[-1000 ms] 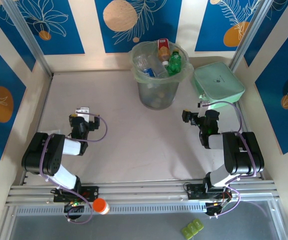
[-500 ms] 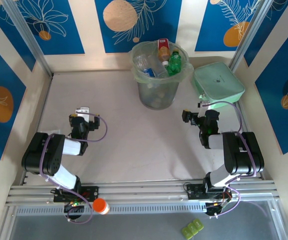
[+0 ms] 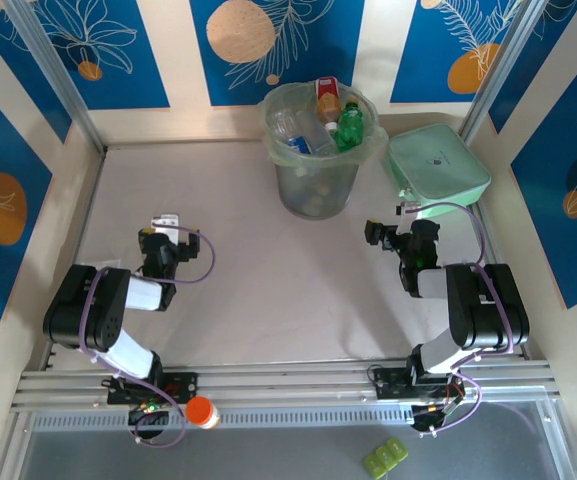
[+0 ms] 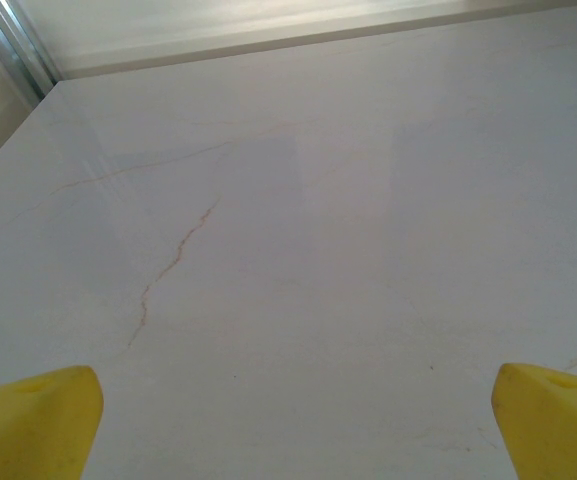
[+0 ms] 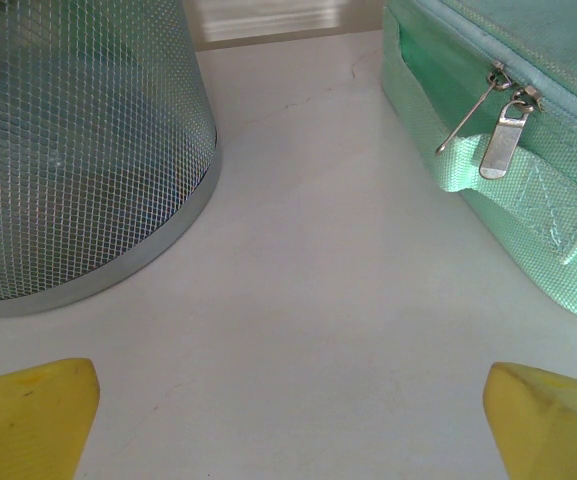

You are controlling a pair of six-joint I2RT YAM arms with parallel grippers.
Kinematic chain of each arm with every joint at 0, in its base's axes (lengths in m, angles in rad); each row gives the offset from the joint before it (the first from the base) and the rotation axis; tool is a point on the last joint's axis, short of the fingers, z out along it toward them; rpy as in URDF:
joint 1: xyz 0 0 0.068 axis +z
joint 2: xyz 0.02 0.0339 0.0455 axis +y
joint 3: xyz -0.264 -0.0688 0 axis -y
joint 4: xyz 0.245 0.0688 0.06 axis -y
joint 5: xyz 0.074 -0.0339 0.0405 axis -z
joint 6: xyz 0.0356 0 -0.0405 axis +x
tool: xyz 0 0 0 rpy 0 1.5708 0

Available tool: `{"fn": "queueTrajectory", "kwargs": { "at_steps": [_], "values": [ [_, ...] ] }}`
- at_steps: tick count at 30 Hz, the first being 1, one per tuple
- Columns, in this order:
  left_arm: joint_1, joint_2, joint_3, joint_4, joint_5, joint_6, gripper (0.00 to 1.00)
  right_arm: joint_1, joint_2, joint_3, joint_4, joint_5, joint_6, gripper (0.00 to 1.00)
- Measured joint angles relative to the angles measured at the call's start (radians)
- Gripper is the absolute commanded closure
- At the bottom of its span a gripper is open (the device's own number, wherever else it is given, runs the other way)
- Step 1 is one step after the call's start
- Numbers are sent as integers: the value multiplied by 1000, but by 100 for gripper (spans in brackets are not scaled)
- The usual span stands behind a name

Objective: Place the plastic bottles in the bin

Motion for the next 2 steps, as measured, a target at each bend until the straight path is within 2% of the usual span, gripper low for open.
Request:
{"fn": "queueTrajectory", "kwargs": {
  "at_steps": [2],
  "values": [
    [0, 0, 2, 0, 0, 0, 1, 0, 0, 0, 0, 0, 0, 1]
  ]
}}
